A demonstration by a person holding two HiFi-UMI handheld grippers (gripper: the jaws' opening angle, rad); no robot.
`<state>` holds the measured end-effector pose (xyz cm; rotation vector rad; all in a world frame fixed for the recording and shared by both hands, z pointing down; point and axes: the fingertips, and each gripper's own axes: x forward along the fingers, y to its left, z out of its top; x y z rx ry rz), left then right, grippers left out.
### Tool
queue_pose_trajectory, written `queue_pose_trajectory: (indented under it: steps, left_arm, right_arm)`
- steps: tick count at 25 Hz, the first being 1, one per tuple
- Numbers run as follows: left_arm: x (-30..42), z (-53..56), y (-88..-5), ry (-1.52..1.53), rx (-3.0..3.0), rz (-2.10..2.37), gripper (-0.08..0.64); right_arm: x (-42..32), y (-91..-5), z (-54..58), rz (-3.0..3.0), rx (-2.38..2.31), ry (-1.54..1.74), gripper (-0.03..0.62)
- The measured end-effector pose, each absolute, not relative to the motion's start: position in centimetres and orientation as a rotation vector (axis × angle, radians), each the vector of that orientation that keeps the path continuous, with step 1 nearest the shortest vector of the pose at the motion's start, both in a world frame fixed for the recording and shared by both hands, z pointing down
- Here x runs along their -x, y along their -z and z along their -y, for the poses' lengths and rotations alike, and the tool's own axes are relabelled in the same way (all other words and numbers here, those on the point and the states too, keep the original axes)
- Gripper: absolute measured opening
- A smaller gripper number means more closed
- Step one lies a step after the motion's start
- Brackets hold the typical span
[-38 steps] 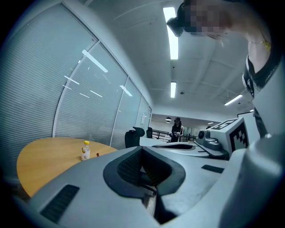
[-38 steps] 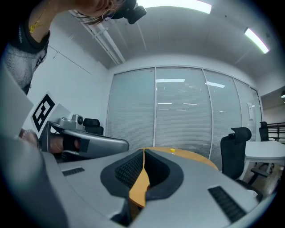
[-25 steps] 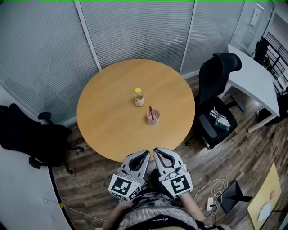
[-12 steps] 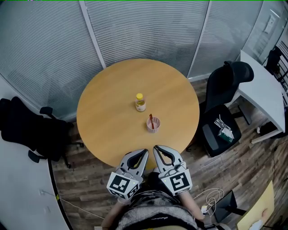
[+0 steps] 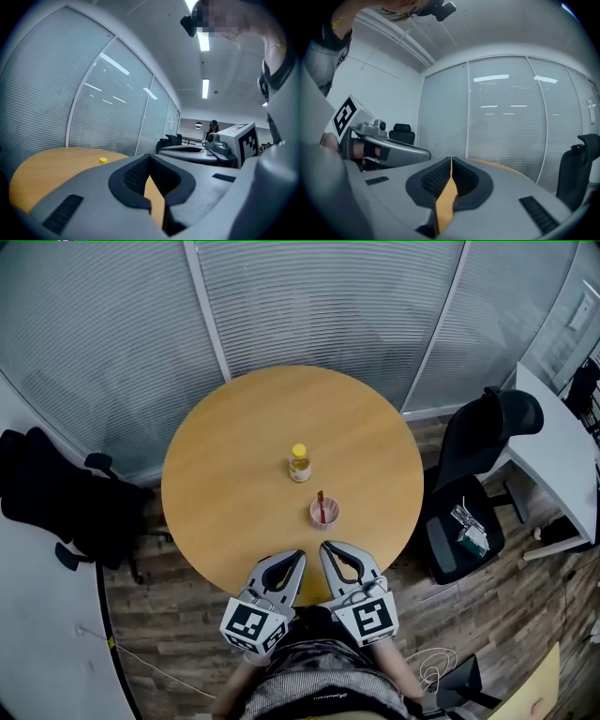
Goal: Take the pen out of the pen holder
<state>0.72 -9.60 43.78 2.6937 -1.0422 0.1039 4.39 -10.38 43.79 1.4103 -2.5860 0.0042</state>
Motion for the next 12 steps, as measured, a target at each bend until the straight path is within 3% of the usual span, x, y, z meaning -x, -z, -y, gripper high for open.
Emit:
queue_pose_trajectory:
  steps: [12]
  left_arm:
    - [0.8, 14.4, -44.2, -0.120, -2.748, 0.854, 0.003]
  right_arm:
    - [-2.9, -44.4, 14.5, 2.461, -1.544, -0.034, 0.023]
